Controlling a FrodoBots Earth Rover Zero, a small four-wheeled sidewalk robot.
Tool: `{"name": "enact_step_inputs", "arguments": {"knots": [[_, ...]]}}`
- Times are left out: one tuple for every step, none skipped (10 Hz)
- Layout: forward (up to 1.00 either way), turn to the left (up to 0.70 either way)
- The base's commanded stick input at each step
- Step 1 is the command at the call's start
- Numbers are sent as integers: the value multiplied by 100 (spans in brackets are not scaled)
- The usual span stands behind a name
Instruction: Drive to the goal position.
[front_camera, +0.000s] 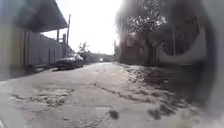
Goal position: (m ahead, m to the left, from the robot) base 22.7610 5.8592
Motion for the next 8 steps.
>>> {"name": "enact_step_inputs", "arguments": {"knots": [[50,0],[50,0],[50,0],[50,0],[50,0],[50,0],[50,0],[50,0]]}}
